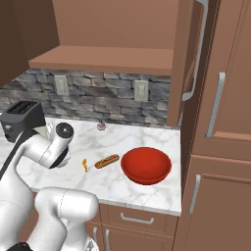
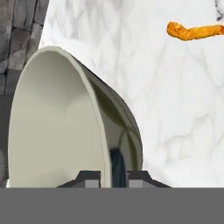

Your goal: Pick both bowls and place them on the counter. Then place the shrimp in one bowl and place the hot dog in the other bowl.

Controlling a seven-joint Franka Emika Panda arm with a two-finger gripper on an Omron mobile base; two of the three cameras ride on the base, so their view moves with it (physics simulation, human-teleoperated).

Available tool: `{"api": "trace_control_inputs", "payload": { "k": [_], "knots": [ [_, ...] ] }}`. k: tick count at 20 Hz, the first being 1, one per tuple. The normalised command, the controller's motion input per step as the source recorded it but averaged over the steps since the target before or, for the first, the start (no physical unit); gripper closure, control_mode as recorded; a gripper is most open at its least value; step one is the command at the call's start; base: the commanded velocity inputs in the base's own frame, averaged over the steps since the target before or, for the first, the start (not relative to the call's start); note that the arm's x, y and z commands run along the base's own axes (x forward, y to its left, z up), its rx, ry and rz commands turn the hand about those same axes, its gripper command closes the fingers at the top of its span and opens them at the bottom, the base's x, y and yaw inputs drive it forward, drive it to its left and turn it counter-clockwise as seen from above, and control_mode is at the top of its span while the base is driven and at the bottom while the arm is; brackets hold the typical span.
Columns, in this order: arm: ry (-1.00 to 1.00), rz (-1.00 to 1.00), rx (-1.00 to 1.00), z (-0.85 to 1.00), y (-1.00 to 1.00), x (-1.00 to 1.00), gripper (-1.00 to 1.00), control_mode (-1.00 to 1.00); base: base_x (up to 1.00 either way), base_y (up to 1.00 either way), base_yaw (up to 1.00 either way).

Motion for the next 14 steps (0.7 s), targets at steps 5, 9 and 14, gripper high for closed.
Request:
{"api": "trace_control_inputs", "payload": {
  "k": [5, 9, 14],
  "knots": [
    [0.00, 0.00, 0.00, -0.22, 0.00, 0.14, 1.00, -1.00, 0.00, 0.00, 0.00],
    [0.05, 0.00, 0.00, -0.13, 0.00, 0.01, 1.00, -1.00, 0.00, 0.00, 0.00],
    [0.06, 0.00, 0.00, -0.32, 0.00, 0.00, 1.00, -1.00, 0.00, 0.00, 0.00]
  ]
}}
